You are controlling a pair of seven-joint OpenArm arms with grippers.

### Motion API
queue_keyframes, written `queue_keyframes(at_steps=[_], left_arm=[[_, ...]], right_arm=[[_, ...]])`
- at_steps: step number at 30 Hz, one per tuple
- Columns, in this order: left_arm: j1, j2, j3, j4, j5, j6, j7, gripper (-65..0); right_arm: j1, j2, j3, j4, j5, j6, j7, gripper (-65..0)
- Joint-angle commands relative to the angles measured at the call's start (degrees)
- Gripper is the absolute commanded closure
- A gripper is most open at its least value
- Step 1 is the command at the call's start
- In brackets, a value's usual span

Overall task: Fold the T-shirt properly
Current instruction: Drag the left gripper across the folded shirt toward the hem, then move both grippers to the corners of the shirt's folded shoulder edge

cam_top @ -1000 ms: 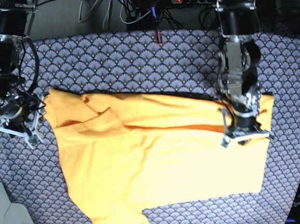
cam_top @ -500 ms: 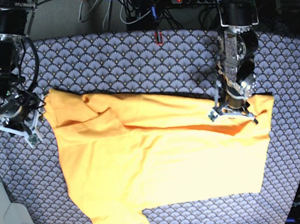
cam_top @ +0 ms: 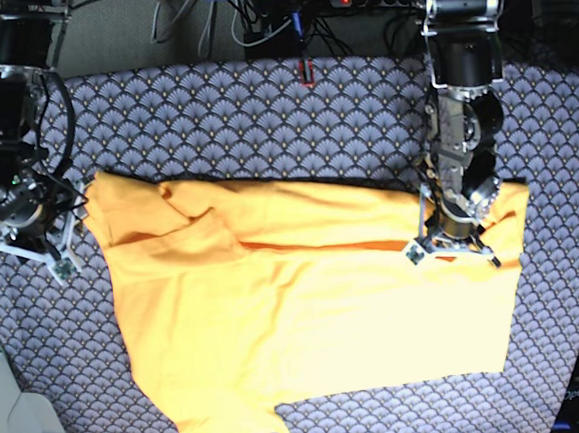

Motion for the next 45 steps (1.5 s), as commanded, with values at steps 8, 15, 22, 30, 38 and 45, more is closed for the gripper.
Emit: queue_keyframes(at_steps=[8, 15, 22, 30, 38, 45], left_arm=[[-4.6, -2.4, -7.8, -2.7, 0.2, 0.8, -0.7, 0.0], [-10.4, -2.7, -15.3, -2.5, -0.1, 4.8, -0.8, 0.0], [-9.4, -1.9, -16.2, -2.1, -0.2, 18.1, -0.8, 0.0], [5.9, -1.5, -16.4, 13.9, -5.4, 8.4, -0.5, 0.0], [12.0, -0.6, -23.2, 21.1, -9.3, 2.3, -0.5, 0.0], [11.4, 3.0, -34.5, 22.4, -9.7, -3.0, -0.8, 0.0]], right_arm=[[0.7, 0.7, 0.3, 1.0, 0.0, -0.4, 0.8, -33.1], [0.7, 0.7, 0.3, 1.0, 0.0, -0.4, 0.8, -33.1], [-0.5, 0.6, 0.3, 1.0, 0.0, -0.4, 1.1, -33.1], [-3.1, 0.7, 3.7, 4.7, 0.2, -0.4, 0.8, -33.5], [-5.4, -1.4, 3.7, 6.2, 0.3, -0.4, 0.8, -33.6], [-5.6, -6.6, 8.3, 8.5, 0.3, -0.4, -3.6, -39.3]])
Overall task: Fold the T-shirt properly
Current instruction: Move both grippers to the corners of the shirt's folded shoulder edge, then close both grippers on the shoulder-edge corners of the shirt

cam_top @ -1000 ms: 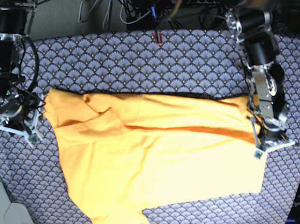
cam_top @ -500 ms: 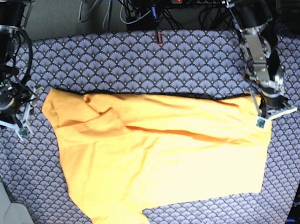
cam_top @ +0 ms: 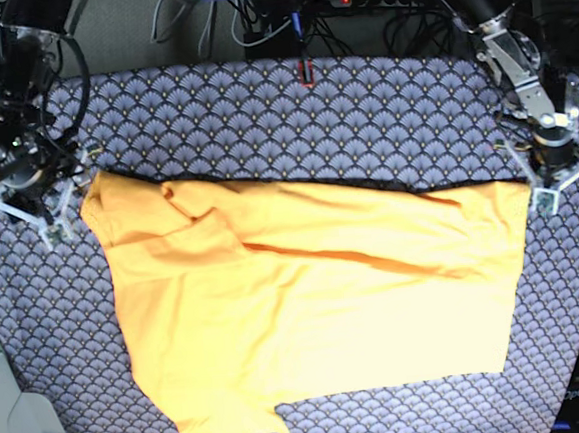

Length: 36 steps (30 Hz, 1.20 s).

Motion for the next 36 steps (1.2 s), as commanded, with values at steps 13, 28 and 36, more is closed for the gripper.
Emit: queue_keyframes(at_steps=[13, 28, 36], left_arm=[[-0.2, 0.6, -8.1, 2.0, -4.0, -1.2, -1.0, -44.4], [0.7, 0.7, -8.1, 4.6, -4.0, -1.2, -0.9, -43.2], [0.7, 0.6, -8.1, 4.6, -3.7, -1.2, -0.9, -43.2]], right_arm=[[-0.9, -3.3, 0.9, 5.4, 6.2, -0.4, 0.0, -41.5], [0.7, -5.5, 0.7, -1.3, 6.6, -0.4, -0.9, -41.5], [2.4, -5.2, 0.7, -7.7, 6.6, -0.4, 0.9, -41.5]])
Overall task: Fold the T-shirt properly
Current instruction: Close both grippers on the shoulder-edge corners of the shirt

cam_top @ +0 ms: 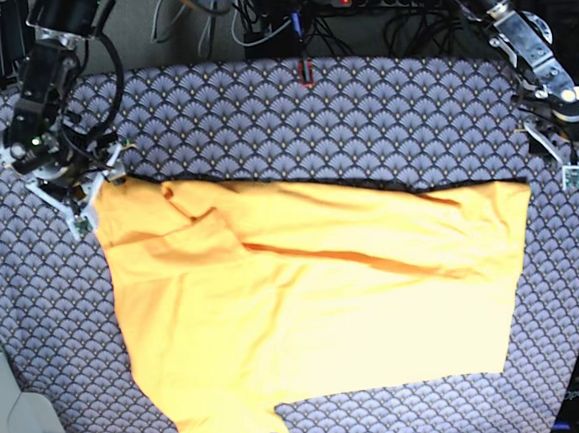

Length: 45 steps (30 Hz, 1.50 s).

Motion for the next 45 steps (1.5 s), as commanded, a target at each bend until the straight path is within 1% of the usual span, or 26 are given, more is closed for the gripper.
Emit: queue_keyframes(at_steps=[1, 6, 9, 11, 12, 13, 15, 20, 22, 23, 25, 29, 35, 38, 45], left_arm=[[-0.7, -0.7, 0.1, 1.2, -0.1, 0.5, -1.2, -43.2], [-0.7, -0.7, 0.1, 1.2, 0.0, 0.5, -1.2, -43.2], [-0.7, -0.7, 0.1, 1.2, 0.0, 0.5, -1.2, -43.2], [-0.7, -0.7, 0.1, 1.2, 0.0, 0.5, -1.2, -43.2], [-0.7, -0.7, 0.1, 1.2, 0.0, 0.5, -1.2, -43.2], [-0.7, -0.7, 0.1, 1.2, 0.0, 0.5, -1.2, -43.2], [-0.7, -0.7, 0.1, 1.2, 0.0, 0.5, -1.2, -43.2], [-0.5, -0.7, 0.2, 0.9, -0.3, 0.5, -1.2, -43.3], [-0.7, -0.7, 0.2, 0.5, -0.4, 0.5, -1.2, -43.4], [-0.8, -0.7, 0.2, 0.5, -0.5, 0.5, -1.2, -43.4], [-0.9, -0.2, 0.2, 0.5, -0.6, 0.5, -1.2, -43.4], [-1.0, 2.1, 0.3, 0.6, -0.8, 0.5, -1.2, -43.4], [-1.7, 2.6, 0.3, 0.5, -8.4, 0.5, -1.2, -43.4], [-1.7, 2.6, 0.4, -0.1, -11.0, 0.5, -1.2, -43.5], [-4.2, 2.2, 0.8, -7.4, -16.7, 0.6, -1.2, -43.5]], right_arm=[[1.2, 0.6, 0.1, 0.4, 0.3, -0.2, 1.0, -41.5], [1.8, 0.6, 0.0, -1.7, 0.3, -0.2, 2.1, -41.1], [3.6, 0.9, 0.0, -4.0, 0.3, -0.2, 3.1, -41.0], [3.9, 2.1, 0.1, -6.2, 0.3, -0.2, 3.3, -40.1], [4.6, 2.5, 0.0, -7.1, 0.3, -0.2, 3.4, -38.4], [5.1, 2.8, 0.0, -8.0, 0.3, -0.2, 3.4, -36.5], [5.7, 3.5, 0.0, -8.9, 0.3, -0.2, 3.4, -29.5], [6.4, 4.2, 0.0, -8.9, 0.1, -0.2, 3.3, -6.9], [6.4, 4.2, 0.0, -8.9, 0.1, -0.2, 3.3, -1.2], [6.5, 4.2, 0.0, -8.9, 0.0, -0.2, 3.2, 0.0], [6.5, 4.2, 0.0, -8.9, 0.0, -0.2, 3.2, 0.0], [6.3, 4.2, 0.0, -8.9, -0.1, -0.2, 3.2, 0.0], [6.1, 4.2, 0.0, -8.9, -0.1, -0.2, 3.1, 0.0], [6.1, 4.3, -0.1, -8.9, -0.1, -0.2, 3.0, 0.0], [6.0, 4.3, -0.1, -9.0, -0.1, -0.2, 2.9, 0.0]])
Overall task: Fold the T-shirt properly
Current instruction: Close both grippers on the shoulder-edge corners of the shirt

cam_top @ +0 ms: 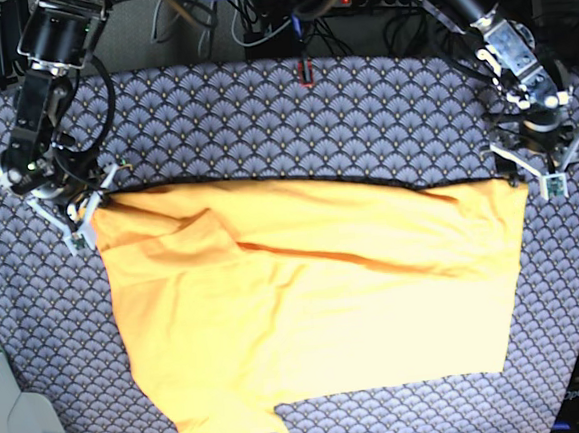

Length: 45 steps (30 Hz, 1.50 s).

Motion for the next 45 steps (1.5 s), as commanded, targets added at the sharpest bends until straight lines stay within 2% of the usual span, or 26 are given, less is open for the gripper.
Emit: queue_keyframes(at_steps=[1, 8, 17, 18, 21, 23, 27, 32, 42, 45], left_arm=[[-1.0, -0.8, 0.1, 0.2, -1.7, 0.4, -1.3, -43.5], [-3.0, -0.4, 0.2, -1.3, -8.5, 1.1, -1.3, -43.5], [-7.3, -1.2, 0.0, -9.6, -9.4, 1.3, -1.4, -43.5], [-7.3, -1.1, 0.0, -9.7, -9.4, 1.7, -1.4, -43.5], [-7.3, -0.8, 0.0, -9.4, -9.5, 6.5, -1.4, -43.5], [-7.3, -0.8, 0.0, -9.4, -10.0, 7.7, -1.4, -43.5], [-6.9, -1.6, 0.2, -11.4, -13.1, 7.8, -1.4, -43.4], [-7.3, -2.8, 0.3, -16.3, -13.5, 8.1, -1.4, -43.4], [-8.0, -2.3, 0.4, -17.7, -13.5, 8.0, -1.3, -43.0], [-7.6, -1.1, 0.4, -17.6, -13.5, 7.8, -1.3, -42.9]], right_arm=[[0.6, 0.9, 0.1, 0.7, -0.5, -0.2, -0.3, 0.0], [-0.2, 0.9, 0.1, 0.6, -0.5, -0.2, -0.2, 0.0], [-0.2, 0.9, 0.1, 0.6, -0.6, -0.2, -0.3, 0.0], [-0.2, 0.9, 0.1, 0.6, -0.6, -0.2, -0.3, 0.0], [-0.2, 0.9, 0.1, 0.6, -0.6, -0.2, -0.3, 0.0], [-0.2, 1.3, 0.1, 0.6, -0.6, -0.2, -0.3, 0.0], [-0.2, 1.8, 0.1, 0.6, -0.6, -0.2, -0.3, 0.0], [-0.2, 1.9, 0.1, 0.6, -0.6, -0.2, -0.3, 0.0], [0.0, 1.9, 0.1, 0.6, -0.6, -0.2, -0.3, 0.0], [0.1, 1.9, 0.1, 0.6, -0.6, -0.2, -0.3, 0.0]])
